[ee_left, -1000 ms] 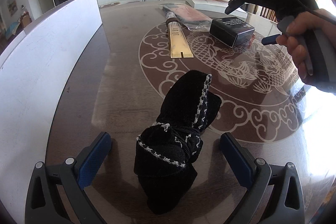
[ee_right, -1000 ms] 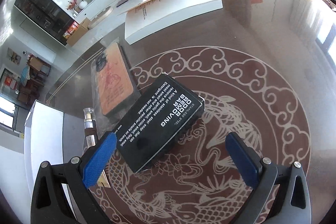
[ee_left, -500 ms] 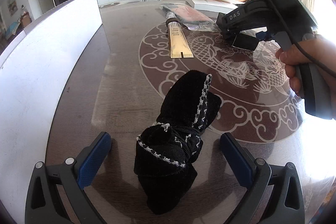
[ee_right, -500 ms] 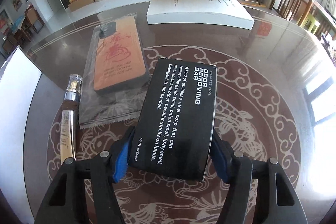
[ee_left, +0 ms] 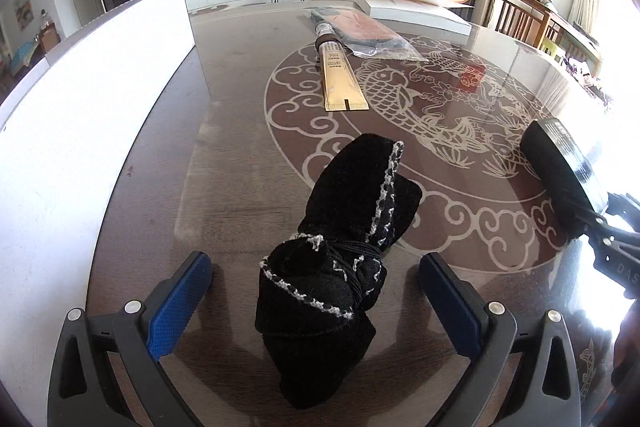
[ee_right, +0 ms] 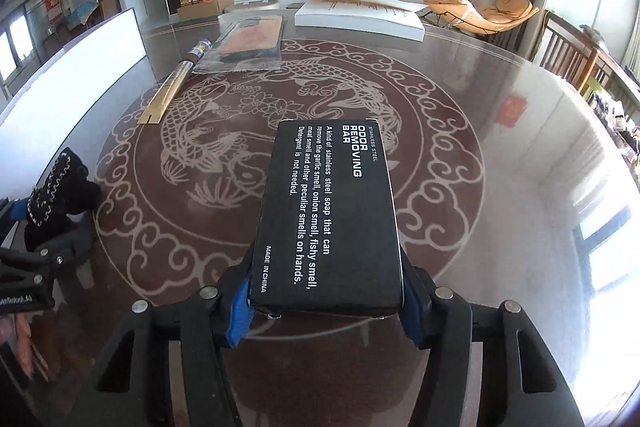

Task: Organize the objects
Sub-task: 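Hold the knit item and soap box raised above the table with both tools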

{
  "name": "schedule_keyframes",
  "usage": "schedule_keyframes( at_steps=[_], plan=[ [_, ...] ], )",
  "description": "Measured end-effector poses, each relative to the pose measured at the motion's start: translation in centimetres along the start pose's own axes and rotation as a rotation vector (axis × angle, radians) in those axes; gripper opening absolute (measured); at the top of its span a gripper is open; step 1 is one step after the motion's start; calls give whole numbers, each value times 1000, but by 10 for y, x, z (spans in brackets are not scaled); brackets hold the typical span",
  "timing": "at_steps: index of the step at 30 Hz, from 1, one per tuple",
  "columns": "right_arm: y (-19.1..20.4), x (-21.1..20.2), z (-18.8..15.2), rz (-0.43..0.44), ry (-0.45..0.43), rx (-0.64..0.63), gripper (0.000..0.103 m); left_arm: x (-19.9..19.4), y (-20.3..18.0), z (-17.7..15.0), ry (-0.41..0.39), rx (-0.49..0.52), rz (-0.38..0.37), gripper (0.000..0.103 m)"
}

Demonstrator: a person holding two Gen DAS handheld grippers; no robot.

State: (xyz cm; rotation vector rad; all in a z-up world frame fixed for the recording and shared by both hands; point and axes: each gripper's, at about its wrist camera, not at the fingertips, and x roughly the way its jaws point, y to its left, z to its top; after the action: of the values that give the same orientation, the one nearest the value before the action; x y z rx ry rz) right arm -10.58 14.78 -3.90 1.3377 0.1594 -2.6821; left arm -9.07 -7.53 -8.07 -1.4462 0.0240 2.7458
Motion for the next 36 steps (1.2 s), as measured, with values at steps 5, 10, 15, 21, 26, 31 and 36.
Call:
schedule_keyframes(
  at_steps=[5,10,15,21,26,31,36],
  plan=[
    [-3,-18,-30,-23,-18,-12,88,0,0,0,0,0,0,103],
    [-4,-12,-27,-39,6,8,102,0,0,0,0,0,0,103],
    [-12,-8,-26,-11,22,49,103,0,0,0,0,0,0,103],
    [-12,-7,-26,-12,22,48,103,0,0,0,0,0,0,103],
    [-12,-7,-26,-12,22,48,103,0,0,0,0,0,0,103],
    [-12,-7,-26,-12,22,48,103,0,0,-1,0,0,0,103],
    [-12,-7,-25,-12,22,48,103,0,0,-1,-1,0,0,103]
  ],
)
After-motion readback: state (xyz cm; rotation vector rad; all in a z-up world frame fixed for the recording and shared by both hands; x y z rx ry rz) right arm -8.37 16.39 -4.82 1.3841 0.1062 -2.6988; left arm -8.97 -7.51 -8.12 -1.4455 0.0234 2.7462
